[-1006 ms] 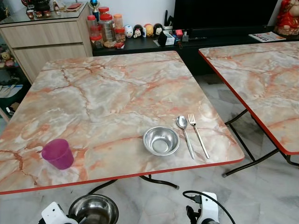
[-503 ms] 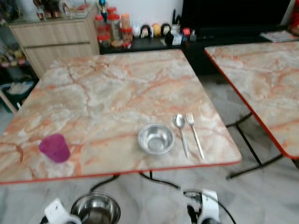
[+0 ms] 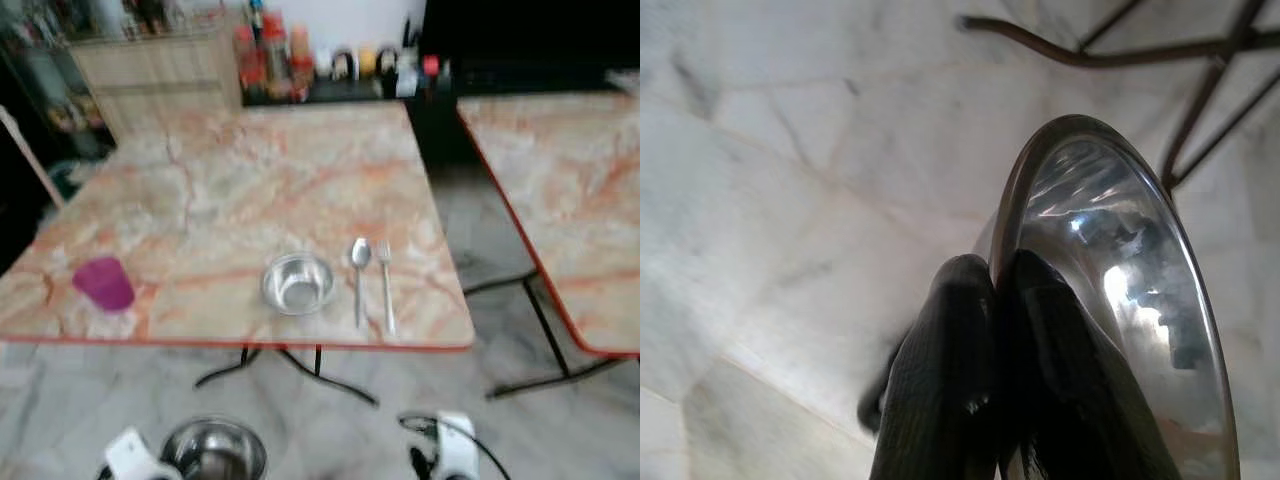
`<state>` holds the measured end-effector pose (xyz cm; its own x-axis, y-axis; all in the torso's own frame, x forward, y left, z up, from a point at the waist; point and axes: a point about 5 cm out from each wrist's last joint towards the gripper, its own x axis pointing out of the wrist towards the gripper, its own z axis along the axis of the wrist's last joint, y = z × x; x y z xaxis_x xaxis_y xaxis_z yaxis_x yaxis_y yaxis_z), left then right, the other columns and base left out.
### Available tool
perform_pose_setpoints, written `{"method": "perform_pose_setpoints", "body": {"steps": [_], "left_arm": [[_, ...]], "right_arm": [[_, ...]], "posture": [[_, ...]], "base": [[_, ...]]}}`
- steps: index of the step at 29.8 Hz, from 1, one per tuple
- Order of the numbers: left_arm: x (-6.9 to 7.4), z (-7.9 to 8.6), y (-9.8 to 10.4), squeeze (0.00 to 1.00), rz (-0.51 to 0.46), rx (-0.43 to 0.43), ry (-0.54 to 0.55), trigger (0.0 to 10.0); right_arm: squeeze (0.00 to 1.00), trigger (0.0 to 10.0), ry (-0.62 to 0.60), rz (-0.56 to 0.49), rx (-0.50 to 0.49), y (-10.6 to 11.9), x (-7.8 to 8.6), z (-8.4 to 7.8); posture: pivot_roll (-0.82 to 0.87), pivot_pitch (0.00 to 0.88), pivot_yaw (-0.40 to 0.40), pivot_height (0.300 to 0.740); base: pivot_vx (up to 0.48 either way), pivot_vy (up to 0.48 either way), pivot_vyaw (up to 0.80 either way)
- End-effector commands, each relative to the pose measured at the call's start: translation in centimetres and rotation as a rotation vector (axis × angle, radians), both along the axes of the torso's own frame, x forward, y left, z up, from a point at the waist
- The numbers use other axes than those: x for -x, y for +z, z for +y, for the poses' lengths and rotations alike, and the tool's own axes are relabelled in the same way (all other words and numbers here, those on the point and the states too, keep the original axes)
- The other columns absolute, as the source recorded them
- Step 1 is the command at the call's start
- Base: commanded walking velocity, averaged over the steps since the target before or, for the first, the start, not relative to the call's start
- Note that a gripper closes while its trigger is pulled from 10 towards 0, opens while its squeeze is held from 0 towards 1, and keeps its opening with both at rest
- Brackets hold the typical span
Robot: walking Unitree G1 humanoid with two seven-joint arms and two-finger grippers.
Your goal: Setting the table
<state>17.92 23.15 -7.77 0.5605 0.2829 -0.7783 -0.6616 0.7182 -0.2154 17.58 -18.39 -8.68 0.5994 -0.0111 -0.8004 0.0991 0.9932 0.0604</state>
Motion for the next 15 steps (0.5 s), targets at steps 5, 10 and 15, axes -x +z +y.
{"method": "perform_pose_setpoints", "body": {"steps": [5, 10, 15], "left_arm": [[-0.2, -0.1, 0.0, 0.00, 0.001, 0.001, -0.016, 10.0], [-0.1, -0.4, 0.0, 0.00, 0.003, 0.006, -0.021, 10.0], [0.0, -0.7, -0.2, 0.00, 0.006, 0.013, -0.027, 10.0]], "right_arm": [[0.00, 10.0, -0.001, -0.018, -0.022, 0.2, -0.5, 0.5], [0.00, 10.0, 0.002, -0.021, -0.026, 0.2, -0.5, 0.4], [0.00, 10.0, 0.033, -0.033, -0.007, 0.3, -0.6, 0.4]], "posture": [[0.00, 0.000, 0.019, 0.740], [-0.01, 0.000, 0.017, 0.740], [-0.02, 0.000, 0.016, 0.740]], "base": [[0.000, -0.313, 0.00], [0.000, -0.313, 0.00], [0.000, -0.309, 0.00]]}}
